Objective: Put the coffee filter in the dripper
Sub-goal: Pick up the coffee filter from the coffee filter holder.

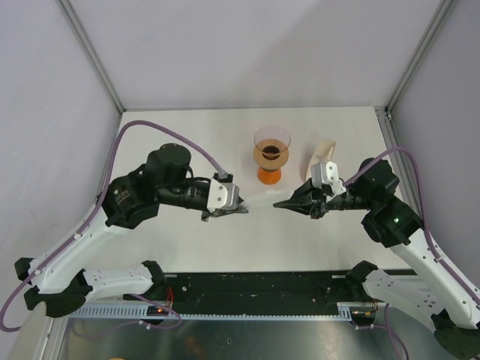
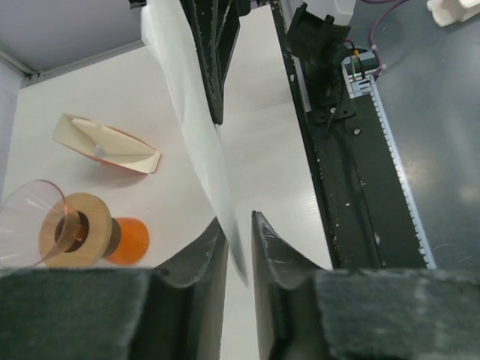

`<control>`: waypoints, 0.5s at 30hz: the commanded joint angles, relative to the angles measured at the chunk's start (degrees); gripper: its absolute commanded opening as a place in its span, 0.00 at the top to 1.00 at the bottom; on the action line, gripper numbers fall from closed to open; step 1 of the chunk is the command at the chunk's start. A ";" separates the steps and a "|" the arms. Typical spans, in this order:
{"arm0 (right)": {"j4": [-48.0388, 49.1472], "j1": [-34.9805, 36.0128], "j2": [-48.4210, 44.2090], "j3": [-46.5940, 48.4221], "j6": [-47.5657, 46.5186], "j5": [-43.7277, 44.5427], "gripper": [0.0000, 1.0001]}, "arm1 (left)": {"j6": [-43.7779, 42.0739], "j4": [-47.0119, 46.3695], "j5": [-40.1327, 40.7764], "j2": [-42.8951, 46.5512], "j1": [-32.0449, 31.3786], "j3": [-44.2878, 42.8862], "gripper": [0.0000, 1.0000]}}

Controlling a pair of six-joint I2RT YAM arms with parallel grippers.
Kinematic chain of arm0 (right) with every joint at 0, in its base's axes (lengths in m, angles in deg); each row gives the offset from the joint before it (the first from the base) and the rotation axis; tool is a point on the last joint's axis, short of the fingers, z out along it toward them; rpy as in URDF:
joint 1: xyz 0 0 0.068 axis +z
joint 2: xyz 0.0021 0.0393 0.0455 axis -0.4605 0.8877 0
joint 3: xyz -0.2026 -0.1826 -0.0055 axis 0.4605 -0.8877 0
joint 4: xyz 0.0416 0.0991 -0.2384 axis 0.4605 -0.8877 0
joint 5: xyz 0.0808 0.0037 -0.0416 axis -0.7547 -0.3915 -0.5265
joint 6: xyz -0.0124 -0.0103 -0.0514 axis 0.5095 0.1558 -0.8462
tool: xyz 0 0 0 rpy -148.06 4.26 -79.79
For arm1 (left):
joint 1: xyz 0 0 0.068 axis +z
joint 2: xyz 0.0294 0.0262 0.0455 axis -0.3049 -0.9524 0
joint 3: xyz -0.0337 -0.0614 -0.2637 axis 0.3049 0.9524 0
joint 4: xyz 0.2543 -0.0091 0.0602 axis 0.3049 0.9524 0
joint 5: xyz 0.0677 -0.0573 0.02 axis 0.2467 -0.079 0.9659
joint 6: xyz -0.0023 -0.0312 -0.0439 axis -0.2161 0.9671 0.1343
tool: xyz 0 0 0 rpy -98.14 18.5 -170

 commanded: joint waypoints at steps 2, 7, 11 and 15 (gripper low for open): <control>-3.71 -0.58 -1.46 0.74 -5.40 -5.85 1.00 | -0.79 1.27 -1.99 -0.69 0.28 -2.75 0.42; -11.65 -1.15 0.42 3.41 -10.73 -6.33 1.00 | -0.63 1.78 -1.54 -0.85 0.27 -4.55 0.18; -13.14 -0.33 2.39 4.22 -10.75 -6.45 1.00 | -0.14 1.76 -1.65 -1.67 0.26 -4.96 0.18; -14.94 1.47 3.59 4.98 -12.63 -4.02 1.00 | 1.88 1.72 -3.18 -2.55 0.30 -7.53 0.24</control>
